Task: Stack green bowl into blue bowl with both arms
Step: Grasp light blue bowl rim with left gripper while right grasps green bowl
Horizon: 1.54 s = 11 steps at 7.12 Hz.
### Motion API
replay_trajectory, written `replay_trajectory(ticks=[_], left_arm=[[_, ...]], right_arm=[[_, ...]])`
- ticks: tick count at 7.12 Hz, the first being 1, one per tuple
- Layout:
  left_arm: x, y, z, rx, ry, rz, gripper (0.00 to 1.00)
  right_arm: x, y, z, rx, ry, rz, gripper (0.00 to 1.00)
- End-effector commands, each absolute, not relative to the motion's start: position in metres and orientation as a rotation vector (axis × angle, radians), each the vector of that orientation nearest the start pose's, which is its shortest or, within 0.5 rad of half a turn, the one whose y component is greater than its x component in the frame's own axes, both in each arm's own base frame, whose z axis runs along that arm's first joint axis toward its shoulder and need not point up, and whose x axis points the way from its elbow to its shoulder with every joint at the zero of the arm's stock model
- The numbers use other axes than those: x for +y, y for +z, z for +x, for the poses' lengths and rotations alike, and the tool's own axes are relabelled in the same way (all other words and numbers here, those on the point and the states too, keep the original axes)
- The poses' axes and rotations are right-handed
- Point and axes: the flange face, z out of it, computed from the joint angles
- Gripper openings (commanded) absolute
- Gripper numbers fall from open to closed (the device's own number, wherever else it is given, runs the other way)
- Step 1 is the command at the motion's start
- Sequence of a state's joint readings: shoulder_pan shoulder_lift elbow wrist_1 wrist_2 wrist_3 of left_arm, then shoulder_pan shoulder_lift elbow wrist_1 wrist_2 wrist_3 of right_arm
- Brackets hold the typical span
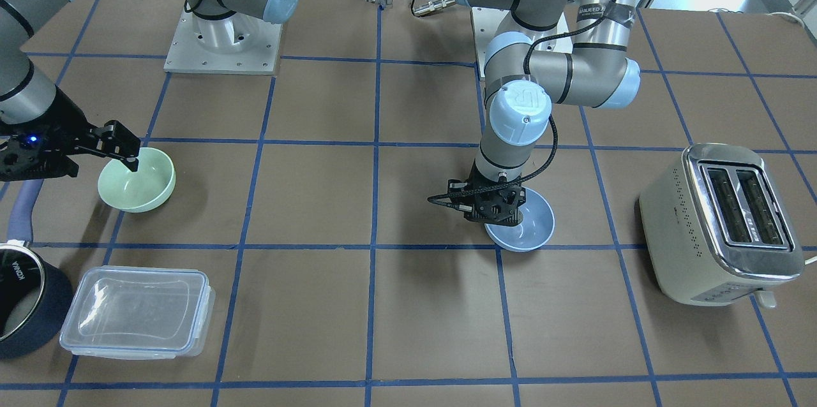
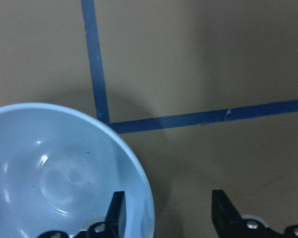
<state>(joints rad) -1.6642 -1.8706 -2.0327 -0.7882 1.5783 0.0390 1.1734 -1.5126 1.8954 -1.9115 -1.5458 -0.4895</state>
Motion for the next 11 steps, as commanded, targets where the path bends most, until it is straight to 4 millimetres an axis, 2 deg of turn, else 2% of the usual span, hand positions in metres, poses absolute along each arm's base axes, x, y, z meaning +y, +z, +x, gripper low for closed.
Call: replay_trajectory(ticks=[1, 2, 3, 4, 5, 6, 7, 8, 9, 10, 11], left_arm=[[-0.503, 0.205, -0.180, 3.127, -0.063, 0.199, 0.00], [-0.510, 0.210, -0.182, 3.141, -0.091, 0.100, 0.00], [-0.522, 0.225, -0.200, 3.173, -0.140, 0.012, 0.00], [-0.518, 0.245, -0.252, 3.226, -0.209, 0.005, 0.00], [-0.507, 0.257, -0.316, 3.249, -0.240, 0.037, 0.00], [-0.491, 0.258, -0.376, 3.303, -0.230, 0.011, 0.00], [-0.480, 0.254, -0.413, 3.302, -0.229, 0.009, 0.00], [-0.481, 0.241, -0.419, 3.293, -0.203, -0.041, 0.00], [-0.483, 0.231, -0.420, 3.285, -0.182, -0.025, 0.00], [-0.485, 0.229, -0.418, 3.257, -0.197, -0.029, 0.00], [-0.485, 0.224, -0.417, 3.248, -0.185, -0.030, 0.05]], right_arm=[[-0.475, 0.294, -0.103, 3.098, 0.034, -0.069, 1.00], [-0.458, 0.261, -0.120, 3.101, 0.012, -0.078, 1.00], [-0.445, 0.231, -0.131, 3.118, -0.007, -0.048, 1.00], [-0.440, 0.221, -0.130, 3.117, 0.000, -0.043, 1.00], [-0.440, 0.206, -0.130, 3.096, 0.038, -0.040, 0.99], [-0.439, 0.203, -0.130, 3.098, 0.052, -0.040, 0.83], [-0.439, 0.205, -0.133, 3.116, 0.072, -0.031, 0.45], [-0.440, 0.206, -0.134, 3.122, 0.068, -0.036, 0.17], [-0.440, 0.207, -0.135, 3.137, 0.084, -0.042, 0.00], [-0.442, 0.210, -0.137, 3.138, 0.082, -0.037, 0.00], [-0.443, 0.215, -0.137, 3.143, 0.072, -0.032, 0.00]])
